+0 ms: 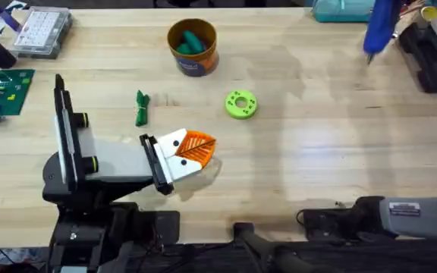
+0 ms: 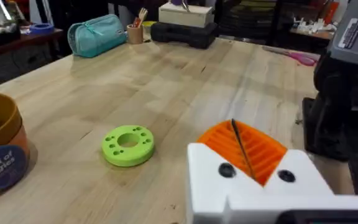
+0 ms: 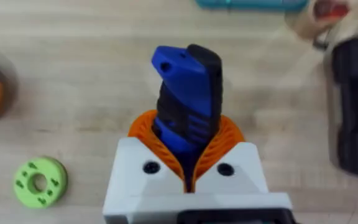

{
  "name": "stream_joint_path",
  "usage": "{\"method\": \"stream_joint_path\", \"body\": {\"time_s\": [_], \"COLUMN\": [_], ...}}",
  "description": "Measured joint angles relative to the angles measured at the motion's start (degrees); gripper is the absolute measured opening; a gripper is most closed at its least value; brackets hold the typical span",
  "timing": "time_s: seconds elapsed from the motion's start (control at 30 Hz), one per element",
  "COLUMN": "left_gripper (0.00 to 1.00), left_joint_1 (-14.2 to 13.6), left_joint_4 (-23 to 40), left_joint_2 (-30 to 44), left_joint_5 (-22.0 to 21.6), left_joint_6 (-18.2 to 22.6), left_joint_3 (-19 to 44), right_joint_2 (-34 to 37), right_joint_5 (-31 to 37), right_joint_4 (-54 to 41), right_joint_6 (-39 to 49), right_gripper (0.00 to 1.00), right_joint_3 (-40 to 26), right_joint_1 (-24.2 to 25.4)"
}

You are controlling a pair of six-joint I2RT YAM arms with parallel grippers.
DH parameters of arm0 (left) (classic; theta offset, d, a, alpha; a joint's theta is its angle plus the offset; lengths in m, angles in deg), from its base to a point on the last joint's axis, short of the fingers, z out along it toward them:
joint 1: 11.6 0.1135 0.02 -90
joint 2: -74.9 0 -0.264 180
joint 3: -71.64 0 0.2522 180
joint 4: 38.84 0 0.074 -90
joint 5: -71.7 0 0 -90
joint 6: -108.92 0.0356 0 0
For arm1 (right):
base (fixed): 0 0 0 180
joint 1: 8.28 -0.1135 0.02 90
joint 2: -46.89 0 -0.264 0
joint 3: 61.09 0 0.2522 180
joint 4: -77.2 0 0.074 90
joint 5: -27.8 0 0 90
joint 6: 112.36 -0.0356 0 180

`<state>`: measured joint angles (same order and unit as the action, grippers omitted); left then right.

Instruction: Pick up the gripper from the table and insert it into the empty holder that is missing its gripper. Then pick up a screw, insert it into the mounting hole, and use the screwdriver to tighten it. Finally, clean up the table by picking up the vegetable and placing it into the bucket.

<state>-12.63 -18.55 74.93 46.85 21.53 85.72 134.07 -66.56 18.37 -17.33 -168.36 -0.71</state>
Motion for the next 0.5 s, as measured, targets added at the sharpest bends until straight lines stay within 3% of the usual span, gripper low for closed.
{"method": "stream_joint_path", "body": {"time_s": [0.27, 0.5], "left_gripper": [0.018, 0.018], "left_joint_1": [0.0, 0.0], "left_joint_4": [-0.02, 0.0], "left_joint_2": [0.0, 0.02], "left_joint_5": [0.0, 0.0], "left_joint_6": [0.0, 0.0], "left_joint_3": [0.0, 0.0], "right_joint_2": [-2.06, -5.45], "right_joint_5": [-0.11, -2.6], "right_joint_4": [7.51, 14.9], "right_joint_6": [-1.64, -3.56], "right_gripper": [0.027, 0.027], "right_joint_3": [-6.81, -7.59], "right_joint_1": [-6.33, -13.19]}}
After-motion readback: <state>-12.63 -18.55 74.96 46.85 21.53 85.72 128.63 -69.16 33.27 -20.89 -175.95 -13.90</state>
